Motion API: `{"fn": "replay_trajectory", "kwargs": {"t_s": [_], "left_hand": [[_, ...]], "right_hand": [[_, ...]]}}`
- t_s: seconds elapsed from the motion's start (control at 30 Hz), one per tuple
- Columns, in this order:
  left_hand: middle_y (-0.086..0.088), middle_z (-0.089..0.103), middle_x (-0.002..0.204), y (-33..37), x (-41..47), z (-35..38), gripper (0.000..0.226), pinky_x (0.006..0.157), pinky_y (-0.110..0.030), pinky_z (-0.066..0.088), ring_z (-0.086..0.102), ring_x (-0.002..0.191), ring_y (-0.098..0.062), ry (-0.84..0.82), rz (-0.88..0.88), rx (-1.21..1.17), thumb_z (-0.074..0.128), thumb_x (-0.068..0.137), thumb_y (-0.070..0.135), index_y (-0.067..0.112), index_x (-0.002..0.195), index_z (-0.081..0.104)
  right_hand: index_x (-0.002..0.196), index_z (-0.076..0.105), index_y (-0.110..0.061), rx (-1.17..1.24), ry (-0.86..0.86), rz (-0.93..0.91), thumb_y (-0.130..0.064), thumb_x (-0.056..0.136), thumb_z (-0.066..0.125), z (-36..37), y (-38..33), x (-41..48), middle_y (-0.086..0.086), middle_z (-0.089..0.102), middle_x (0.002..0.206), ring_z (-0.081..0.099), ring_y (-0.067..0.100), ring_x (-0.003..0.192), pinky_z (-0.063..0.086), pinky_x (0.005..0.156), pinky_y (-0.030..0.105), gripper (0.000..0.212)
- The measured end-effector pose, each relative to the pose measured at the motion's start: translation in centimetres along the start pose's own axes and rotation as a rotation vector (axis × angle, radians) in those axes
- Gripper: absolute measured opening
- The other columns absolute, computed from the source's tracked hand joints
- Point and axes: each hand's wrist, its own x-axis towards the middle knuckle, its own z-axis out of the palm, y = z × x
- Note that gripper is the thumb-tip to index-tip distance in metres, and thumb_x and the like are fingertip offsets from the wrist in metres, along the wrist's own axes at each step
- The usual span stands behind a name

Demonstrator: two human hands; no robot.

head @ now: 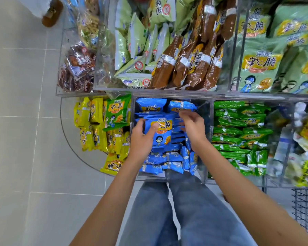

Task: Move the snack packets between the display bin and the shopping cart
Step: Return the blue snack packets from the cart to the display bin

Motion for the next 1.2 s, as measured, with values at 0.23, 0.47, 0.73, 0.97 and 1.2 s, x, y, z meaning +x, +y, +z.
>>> {"fn": "replay_trajectory", "kwargs": {"t_s": [0.23,0.47,0.73,0.97,1.2], "left_hand": [[0.003,0.05,0.134,-0.3,0.5,0.6,0.048,0.1,-0.025,0.036,0.045,0.125,-0.014,0.026,0.219,0.235,0.055,0.093,0.031,0.01,0.136,0.046],[-0.004,-0.004,0.16,-3.6,1.5,-0.2,0.069,0.118,-0.04,-0.002,-0.004,0.147,-0.024,-0.047,0.418,1.096,0.04,0.097,0.042,0.011,0.151,0.01],[-0.003,-0.004,0.16,-4.3,1.5,-0.2,0.069,0.118,-0.04,-0.005,-0.004,0.147,-0.023,-0.052,0.441,1.087,0.042,0.096,0.04,0.012,0.151,0.012],[-0.003,-0.003,0.16,-4.6,1.5,-0.3,0.069,0.119,-0.041,-0.003,-0.003,0.147,-0.023,-0.051,0.459,1.093,0.043,0.095,0.041,0.012,0.151,0.014],[-0.004,0.006,0.16,-4.2,1.1,-0.2,0.065,0.119,-0.041,0.002,0.002,0.147,-0.025,-0.036,0.479,1.012,0.048,0.094,0.035,0.012,0.149,0.021]], "right_hand": [[0.115,0.059,-0.002,-0.108,-0.191,-0.1,-0.009,0.075,0.075,-1.4,0.7,-0.7,0.014,0.066,0.104,0.066,0.025,0.092,0.057,0.067,0.028,0.044],[0.108,0.058,-0.006,-0.125,0.227,-0.183,0.004,0.081,0.064,-1.5,2.3,1.6,0.023,0.067,0.091,0.067,0.032,0.081,0.054,0.066,0.039,0.03],[0.119,0.054,-0.007,-0.111,0.405,-0.096,-0.006,0.076,0.074,1.8,4.1,4.1,0.005,0.06,0.095,0.056,0.018,0.084,0.05,0.082,0.031,0.047],[0.129,0.048,-0.005,-0.389,0.305,-0.184,-0.015,0.09,0.058,2.7,5.0,4.3,0.007,0.064,0.099,0.063,0.026,0.093,0.043,0.07,0.027,0.042],[0.139,0.037,-0.007,-0.446,0.128,-0.188,-0.019,0.088,0.063,0.6,5.1,4.2,0.01,0.063,0.107,0.054,0.013,0.071,0.035,0.057,0.015,0.059]]}}
